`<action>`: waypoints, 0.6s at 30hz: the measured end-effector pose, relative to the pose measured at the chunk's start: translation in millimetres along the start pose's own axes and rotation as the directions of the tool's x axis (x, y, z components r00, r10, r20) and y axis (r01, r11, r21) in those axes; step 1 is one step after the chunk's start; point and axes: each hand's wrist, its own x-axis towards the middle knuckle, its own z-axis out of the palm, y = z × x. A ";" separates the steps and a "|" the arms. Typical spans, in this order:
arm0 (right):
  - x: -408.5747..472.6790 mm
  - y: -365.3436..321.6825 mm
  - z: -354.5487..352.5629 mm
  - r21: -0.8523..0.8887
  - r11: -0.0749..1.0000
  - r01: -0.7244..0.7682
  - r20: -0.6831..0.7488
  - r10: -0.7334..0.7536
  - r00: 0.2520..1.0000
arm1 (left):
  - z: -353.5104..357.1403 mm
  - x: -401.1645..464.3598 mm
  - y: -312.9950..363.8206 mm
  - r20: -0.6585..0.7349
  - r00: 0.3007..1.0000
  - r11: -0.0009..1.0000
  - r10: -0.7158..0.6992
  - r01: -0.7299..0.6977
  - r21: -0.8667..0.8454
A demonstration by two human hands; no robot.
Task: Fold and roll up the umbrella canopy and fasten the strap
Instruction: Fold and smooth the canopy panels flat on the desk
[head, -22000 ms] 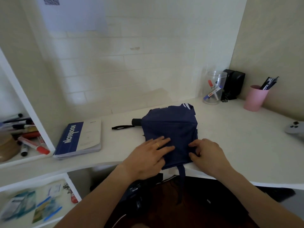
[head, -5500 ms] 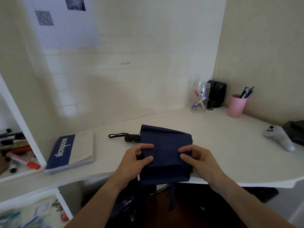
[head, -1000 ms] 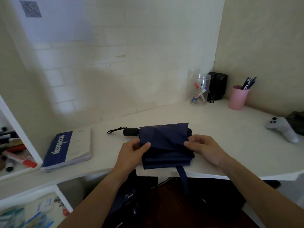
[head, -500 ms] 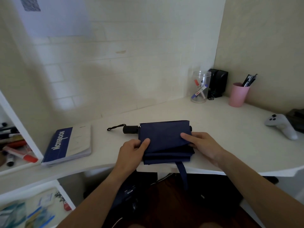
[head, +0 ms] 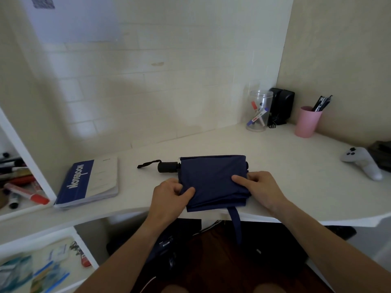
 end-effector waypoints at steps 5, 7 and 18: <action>-7.8 -8.4 -4.5 0.184 0.982 -0.029 0.124 0.006 0.992 | 2.2 0.5 4.0 -0.008 1.000 1.000 -0.003 0.004 0.022; -11.6 -12.5 -5.9 0.232 0.971 -0.048 0.167 0.009 0.986 | 1.0 0.5 5.6 -0.007 0.999 0.999 -0.041 0.041 -0.009; -9.9 -10.0 -24.0 0.357 0.931 -0.068 0.319 -0.053 0.946 | -1.5 -1.1 11.4 0.018 0.995 0.991 -0.096 0.097 -0.089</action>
